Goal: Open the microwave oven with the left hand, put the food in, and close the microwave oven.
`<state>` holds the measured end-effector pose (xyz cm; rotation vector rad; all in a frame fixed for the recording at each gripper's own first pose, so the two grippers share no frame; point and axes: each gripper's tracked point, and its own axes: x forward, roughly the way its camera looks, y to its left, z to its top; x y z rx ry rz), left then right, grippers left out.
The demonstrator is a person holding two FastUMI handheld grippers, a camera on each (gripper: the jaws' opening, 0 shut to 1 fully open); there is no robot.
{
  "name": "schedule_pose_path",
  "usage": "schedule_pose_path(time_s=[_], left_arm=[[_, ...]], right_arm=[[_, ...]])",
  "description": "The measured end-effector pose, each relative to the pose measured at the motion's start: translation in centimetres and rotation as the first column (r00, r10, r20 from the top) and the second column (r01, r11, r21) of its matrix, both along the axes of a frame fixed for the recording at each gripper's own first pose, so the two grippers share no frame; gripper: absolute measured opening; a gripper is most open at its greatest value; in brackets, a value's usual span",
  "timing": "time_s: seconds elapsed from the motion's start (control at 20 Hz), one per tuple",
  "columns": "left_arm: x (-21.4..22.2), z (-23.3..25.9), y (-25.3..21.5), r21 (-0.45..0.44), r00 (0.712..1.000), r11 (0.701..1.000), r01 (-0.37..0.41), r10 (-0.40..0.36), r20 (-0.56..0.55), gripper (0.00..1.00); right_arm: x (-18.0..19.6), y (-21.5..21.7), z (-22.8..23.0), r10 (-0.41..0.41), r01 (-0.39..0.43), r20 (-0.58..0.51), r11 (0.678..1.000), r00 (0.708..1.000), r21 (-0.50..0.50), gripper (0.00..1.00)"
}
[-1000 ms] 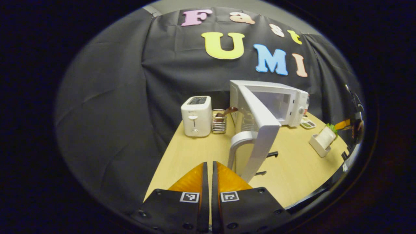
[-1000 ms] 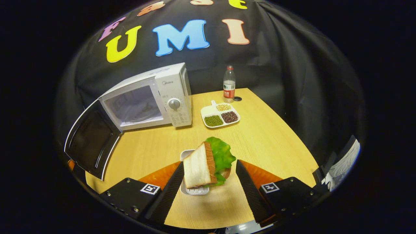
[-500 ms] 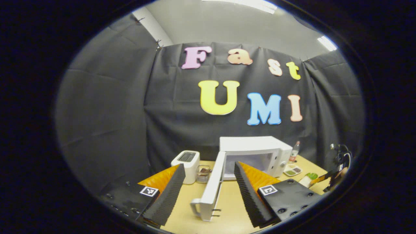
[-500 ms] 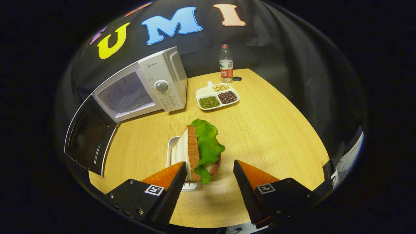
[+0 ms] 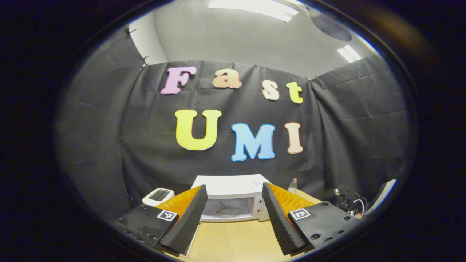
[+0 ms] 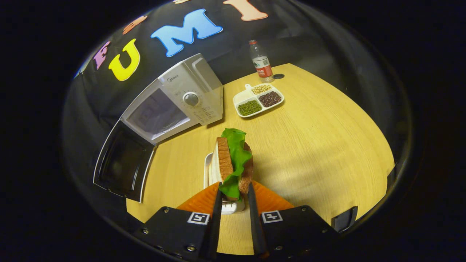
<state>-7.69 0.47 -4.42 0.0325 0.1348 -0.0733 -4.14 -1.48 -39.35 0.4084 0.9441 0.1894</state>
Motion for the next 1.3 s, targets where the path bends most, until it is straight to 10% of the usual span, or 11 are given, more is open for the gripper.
schedule_pose_path(time_s=[0.15, 0.7, 1.3], left_arm=[[0.1, 0.1, -1.3, 0.014, 1.000, 1.000, -0.016, 0.016, -0.016, 0.97], [0.8, 1.4, -2.7, 0.001, 0.996, 0.997, -0.082, 0.082, -0.025, 0.96], [3.3, 3.8, 7.7, 0.000, 0.999, 0.999, -0.032, 0.032, 0.021, 0.96]], right_arm=[[-0.2, -0.2, -0.1, 0.001, -0.001, -0.010, 0.997, 1.000, 0.076, 0.08], [2.6, 2.0, 6.8, 0.014, -0.042, 0.092, 0.950, 0.996, 0.309, 0.07], [5.5, 15.6, 15.7, -0.085, -0.054, 0.200, 0.794, 0.976, 0.605, 0.07]])
